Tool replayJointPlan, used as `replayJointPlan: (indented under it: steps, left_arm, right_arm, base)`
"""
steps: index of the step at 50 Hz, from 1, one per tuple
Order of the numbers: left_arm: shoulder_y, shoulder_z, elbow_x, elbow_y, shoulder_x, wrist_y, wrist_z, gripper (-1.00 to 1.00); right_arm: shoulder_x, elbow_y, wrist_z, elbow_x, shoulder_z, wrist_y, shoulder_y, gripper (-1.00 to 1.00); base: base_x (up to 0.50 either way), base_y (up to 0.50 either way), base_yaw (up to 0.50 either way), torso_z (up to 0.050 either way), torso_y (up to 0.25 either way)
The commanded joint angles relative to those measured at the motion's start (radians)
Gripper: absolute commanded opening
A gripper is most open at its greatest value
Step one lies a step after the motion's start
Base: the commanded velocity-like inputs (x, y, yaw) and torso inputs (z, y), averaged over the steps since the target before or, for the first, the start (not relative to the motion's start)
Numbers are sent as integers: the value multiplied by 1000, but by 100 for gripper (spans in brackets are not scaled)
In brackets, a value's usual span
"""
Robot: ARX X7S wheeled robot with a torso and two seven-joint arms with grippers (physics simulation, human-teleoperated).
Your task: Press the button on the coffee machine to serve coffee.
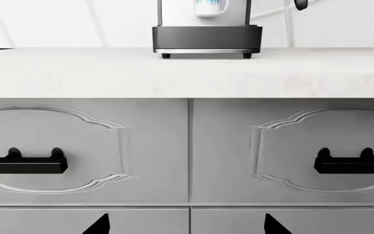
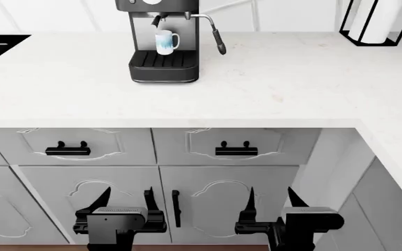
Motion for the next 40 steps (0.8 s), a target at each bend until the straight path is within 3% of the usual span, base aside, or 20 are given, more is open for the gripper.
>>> replayJointPlan:
  steps: [1,24,40]
  left_arm:
    - [4,18,-13,4,-19,-1,-14,100]
    - [-4,87,-45,2,-67,5,-83,100]
    - [-5,107,-63,7,-89,-3,-105,100]
  right_arm:
    - [16,2,17,16,-22,4,2,100]
    - [67,0,73,73,-79,13,7,100]
    - [86,0,97,89,-101,3,6,100]
  base:
    - [0,0,0,0,0]
    - [0,0,0,0,0]
    - [0,257,0,0,0]
